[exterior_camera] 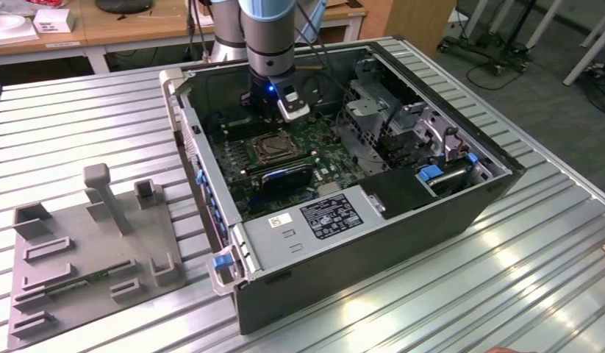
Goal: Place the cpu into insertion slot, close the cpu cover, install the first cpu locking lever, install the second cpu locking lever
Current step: 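Install the first cpu locking lever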
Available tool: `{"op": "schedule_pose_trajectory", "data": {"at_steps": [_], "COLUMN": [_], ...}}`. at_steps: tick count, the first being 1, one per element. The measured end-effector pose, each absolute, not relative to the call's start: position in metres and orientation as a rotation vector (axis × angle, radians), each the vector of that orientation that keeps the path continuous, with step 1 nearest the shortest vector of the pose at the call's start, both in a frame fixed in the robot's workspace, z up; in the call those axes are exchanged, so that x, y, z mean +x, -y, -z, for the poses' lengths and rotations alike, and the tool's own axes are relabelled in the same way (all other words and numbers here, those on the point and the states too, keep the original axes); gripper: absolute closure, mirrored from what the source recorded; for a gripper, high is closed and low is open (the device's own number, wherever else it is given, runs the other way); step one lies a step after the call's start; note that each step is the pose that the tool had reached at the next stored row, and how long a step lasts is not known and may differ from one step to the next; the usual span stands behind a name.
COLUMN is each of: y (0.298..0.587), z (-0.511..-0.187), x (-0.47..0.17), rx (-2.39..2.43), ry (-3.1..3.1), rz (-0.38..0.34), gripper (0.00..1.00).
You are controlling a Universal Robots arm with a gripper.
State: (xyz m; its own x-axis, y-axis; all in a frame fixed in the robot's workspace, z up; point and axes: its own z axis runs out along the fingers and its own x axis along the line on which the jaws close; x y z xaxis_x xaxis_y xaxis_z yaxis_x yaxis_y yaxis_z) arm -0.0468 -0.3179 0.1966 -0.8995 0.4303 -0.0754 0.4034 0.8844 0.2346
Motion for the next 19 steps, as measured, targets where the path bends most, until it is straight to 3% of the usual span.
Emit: {"op": "schedule_pose_trajectory", "data": {"at_steps": [19], "y": [0.3168], "z": [-0.1978], "x": [-0.0468], "rx": [0.670], "ry": [-2.919], "rz": [-0.314], "gripper": [0.90]}}
